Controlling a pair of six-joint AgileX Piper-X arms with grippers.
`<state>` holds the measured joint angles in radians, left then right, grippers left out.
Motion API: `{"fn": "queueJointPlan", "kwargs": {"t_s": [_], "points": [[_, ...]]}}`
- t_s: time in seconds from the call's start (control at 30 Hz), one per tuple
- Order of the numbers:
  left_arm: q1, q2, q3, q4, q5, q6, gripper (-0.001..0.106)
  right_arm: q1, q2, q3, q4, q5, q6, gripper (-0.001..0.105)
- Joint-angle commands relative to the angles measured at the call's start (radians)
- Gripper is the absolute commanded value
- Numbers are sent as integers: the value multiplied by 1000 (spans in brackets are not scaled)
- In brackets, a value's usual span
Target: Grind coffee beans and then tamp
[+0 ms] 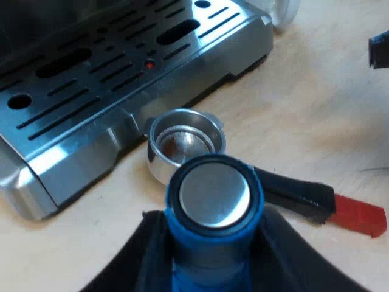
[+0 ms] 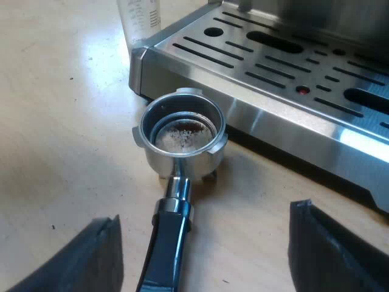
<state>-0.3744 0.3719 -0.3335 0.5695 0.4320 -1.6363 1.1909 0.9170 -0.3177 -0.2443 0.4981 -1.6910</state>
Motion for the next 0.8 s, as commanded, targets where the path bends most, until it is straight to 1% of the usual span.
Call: {"fn": "queueJointPlan", "kwargs": {"t_s": [0.03, 0.1, 0.2, 0.4, 0.57, 0.63, 0.67, 0.73, 0.8], "points": [[-3, -4, -33, -13, -1, 27, 21, -1, 0, 0, -15, -9, -18, 60], [-3, -4, -45, -13, -3, 46, 21, -1, 0, 0, -15, -9, -15, 60], [-3, -4, -55, -13, -18, 48, 21, -1, 0, 0, -15, -9, -16, 60], [-3, -4, -56, -21, -17, 48, 21, -1, 0, 0, -13, -9, -16, 60], [-47, -4, -56, -77, -20, 48, 21, -1, 0, 0, -13, -9, -16, 60], [-81, 17, -56, -94, -56, 48, 21, -1, 0, 0, -13, -9, -16, 60], [-89, 25, -56, -96, -62, 52, 21, -1, 0, 0, -13, -9, -16, 60], [-113, 61, -61, -97, -69, 98, 21, -1, 0, 0, -13, -9, -16, 60], [-129, 95, -70, -101, -78, 126, 21, -1, 0, 0, -13, -9, -16, 60]]}}
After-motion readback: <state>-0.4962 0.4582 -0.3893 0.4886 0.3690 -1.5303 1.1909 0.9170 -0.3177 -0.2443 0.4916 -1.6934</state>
